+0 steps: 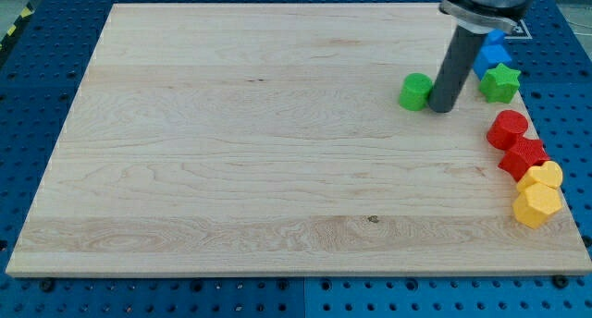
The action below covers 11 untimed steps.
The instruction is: Move the arm to the top of the red circle
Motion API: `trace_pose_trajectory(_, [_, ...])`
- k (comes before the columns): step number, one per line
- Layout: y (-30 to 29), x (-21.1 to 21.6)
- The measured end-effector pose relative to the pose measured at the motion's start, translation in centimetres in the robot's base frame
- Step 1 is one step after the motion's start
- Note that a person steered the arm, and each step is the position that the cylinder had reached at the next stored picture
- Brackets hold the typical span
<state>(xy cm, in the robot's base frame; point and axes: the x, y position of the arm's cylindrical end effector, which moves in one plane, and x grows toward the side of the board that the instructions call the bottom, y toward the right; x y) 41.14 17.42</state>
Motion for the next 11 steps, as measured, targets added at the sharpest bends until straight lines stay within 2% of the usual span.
trace_pose_trajectory(3, [-0.3, 0.0])
trace_pose_trajectory(4, [2.0, 0.1])
trace_pose_trajectory(8, [4.7, 0.0])
trace_pose_trajectory(11, [10.4, 0.6])
